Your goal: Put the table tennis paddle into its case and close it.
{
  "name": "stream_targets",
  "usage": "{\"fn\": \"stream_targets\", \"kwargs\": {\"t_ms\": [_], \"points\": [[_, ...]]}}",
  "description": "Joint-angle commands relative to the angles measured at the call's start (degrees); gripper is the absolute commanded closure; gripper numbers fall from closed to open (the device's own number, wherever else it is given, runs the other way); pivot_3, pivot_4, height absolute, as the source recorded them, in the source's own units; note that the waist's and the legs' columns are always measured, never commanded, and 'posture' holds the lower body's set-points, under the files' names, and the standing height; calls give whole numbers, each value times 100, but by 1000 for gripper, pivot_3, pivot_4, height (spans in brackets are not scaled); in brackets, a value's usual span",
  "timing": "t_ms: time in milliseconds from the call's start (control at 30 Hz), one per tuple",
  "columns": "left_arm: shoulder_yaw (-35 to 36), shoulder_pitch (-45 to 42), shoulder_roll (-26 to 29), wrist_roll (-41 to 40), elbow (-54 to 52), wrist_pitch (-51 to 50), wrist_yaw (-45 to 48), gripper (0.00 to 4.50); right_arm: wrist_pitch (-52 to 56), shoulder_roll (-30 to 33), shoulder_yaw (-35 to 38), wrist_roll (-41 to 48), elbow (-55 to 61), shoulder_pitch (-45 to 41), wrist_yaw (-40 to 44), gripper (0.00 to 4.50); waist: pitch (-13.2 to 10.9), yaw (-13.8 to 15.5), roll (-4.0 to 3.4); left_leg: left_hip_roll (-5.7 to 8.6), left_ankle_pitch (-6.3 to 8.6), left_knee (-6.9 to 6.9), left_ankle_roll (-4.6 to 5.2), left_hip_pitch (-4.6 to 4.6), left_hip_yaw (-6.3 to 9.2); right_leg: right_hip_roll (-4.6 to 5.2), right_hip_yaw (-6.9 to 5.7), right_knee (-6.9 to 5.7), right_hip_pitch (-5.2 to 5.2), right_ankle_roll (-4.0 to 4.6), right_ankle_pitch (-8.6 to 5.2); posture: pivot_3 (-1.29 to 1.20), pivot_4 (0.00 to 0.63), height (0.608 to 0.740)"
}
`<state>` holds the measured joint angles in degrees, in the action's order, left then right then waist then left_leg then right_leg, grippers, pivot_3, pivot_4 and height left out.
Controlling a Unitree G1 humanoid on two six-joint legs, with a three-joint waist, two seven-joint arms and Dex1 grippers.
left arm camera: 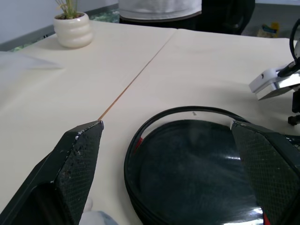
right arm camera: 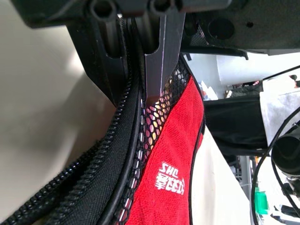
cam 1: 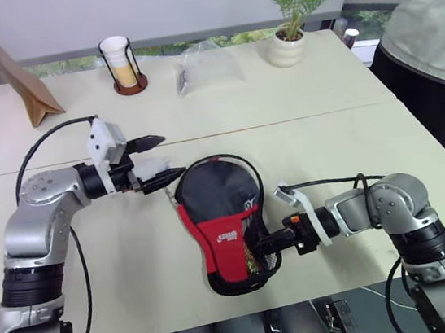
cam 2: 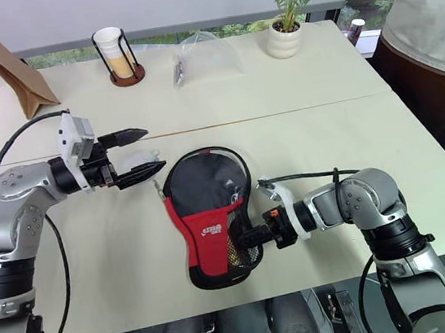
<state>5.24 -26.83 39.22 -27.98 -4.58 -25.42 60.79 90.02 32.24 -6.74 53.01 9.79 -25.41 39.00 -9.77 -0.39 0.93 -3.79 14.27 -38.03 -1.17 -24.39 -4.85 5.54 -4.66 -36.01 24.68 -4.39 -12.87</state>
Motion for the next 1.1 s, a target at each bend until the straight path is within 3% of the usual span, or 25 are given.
{"fn": "stream_targets", "kwargs": {"t_ms": [33,333,433,600,667,900,1000,1100], "points": [[2,-56,10,-2,-105,127,11,0,-75,166,-203,-152,207,75,0,4472,0,-2,0,0,0,0,0,0,0,0,0,0,0,0,0,0,150,740],[-28,-92,10,39,-58,162,38,0,237,-331,442,-71,168,186,-494,4472,0,-16,0,-1,0,0,0,0,1,-1,-1,-1,2,-1,1,0,150,740],[-40,-90,-8,41,-60,173,31,0,248,-389,602,-38,199,260,-684,3397,0,-17,0,-2,0,0,0,0,1,-1,-1,-2,2,-1,0,0,150,740],[-19,-36,17,2,-105,172,36,0,248,-212,1052,208,394,205,-844,832,0,-14,0,-2,0,0,0,0,2,-1,-1,-2,2,8,-4,0,150,740],[-4,-11,39,-17,-129,167,39,0,248,-59,1273,234,386,74,-918,34,0,-8,0,-2,0,-3,0,0,2,0,-1,-2,1,10,-6,0,150,740],[42,23,104,-42,-162,178,61,0,114,1114,1515,153,409,-378,-578,34,-3,-3,0,0,0,-2,0,-7,0,2,-1,3,7,14,-9,0,150,740],[101,12,196,-18,-100,209,102,0,-1215,1958,1119,-444,818,-486,117,34,-10,-12,-5,0,0,6,0,-12,-1,1,0,2,17,12,-9,0,150,740],[151,-4,305,-2,-13,221,113,0,-2536,2299,741,-1041,1091,-556,737,34,-13,-49,-9,-1,0,6,0,-14,-5,0,2,2,24,7,-12,0,150,740]]}}
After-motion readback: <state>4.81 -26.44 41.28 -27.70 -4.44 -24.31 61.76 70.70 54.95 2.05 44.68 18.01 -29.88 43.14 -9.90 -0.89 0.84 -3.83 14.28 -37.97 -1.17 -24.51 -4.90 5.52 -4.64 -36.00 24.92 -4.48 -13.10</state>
